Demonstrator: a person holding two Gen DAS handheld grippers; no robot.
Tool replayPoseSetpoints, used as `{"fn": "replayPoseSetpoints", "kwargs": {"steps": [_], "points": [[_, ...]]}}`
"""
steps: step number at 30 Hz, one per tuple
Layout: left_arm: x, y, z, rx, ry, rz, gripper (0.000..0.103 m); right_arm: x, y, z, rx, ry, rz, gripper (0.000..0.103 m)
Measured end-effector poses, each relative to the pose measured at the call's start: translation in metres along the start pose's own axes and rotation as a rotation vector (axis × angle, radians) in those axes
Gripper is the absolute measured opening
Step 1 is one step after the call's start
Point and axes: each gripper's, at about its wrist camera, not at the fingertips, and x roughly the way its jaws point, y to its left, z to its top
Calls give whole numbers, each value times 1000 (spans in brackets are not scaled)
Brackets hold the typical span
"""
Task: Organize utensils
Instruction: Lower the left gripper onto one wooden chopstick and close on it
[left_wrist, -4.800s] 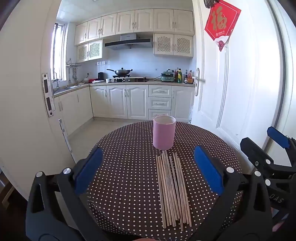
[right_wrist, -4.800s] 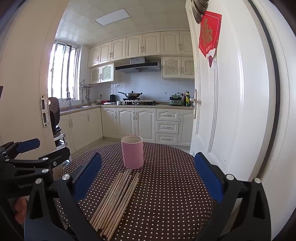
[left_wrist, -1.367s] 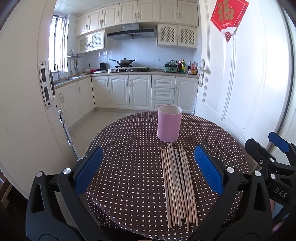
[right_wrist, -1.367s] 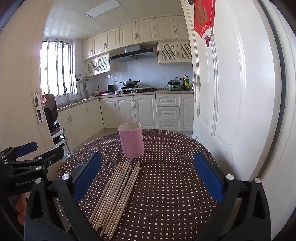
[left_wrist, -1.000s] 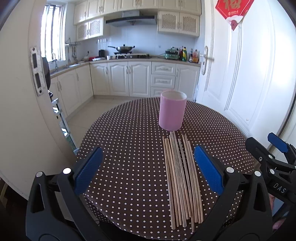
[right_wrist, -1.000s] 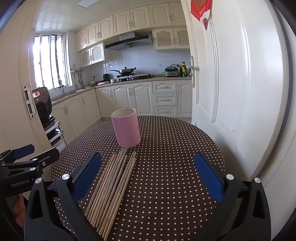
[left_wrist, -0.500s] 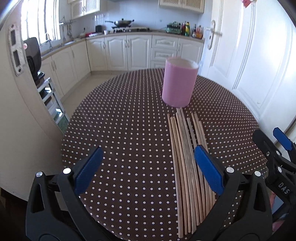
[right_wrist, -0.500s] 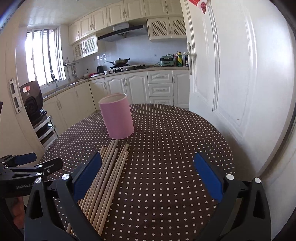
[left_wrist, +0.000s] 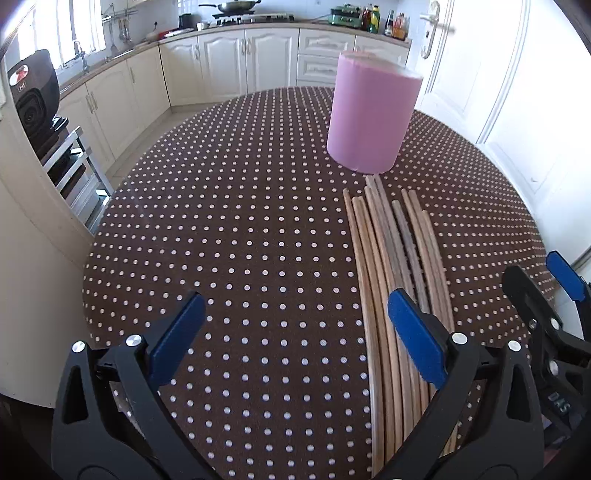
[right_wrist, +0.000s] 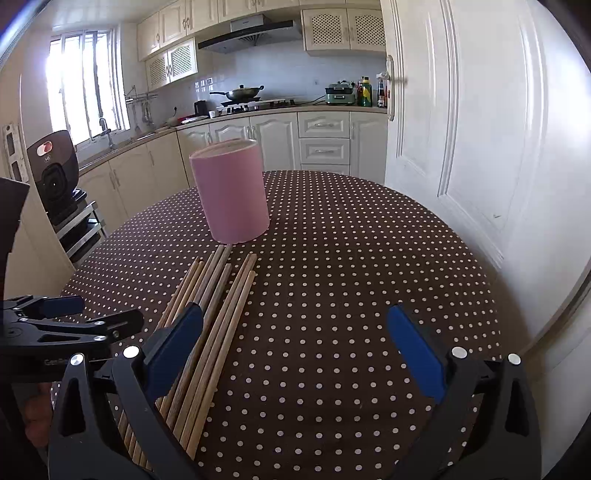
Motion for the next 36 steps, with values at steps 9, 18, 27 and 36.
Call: {"fn": "replayPoseSetpoints", "kwargs": {"steps": [9,18,27,36], "points": [[20,-1,2,4,47,23,97,15,-2,-1,12,53,-4,96],[28,-5,14,-8,43,-22,84,26,7,1,-32,84,-3,96],[29,-5,21,9,47,-65,57,36,14,2,-58,137,-33,96],[27,-16,11,50,61,-42,51,55,15,-1,-52,239,-120,96]]}}
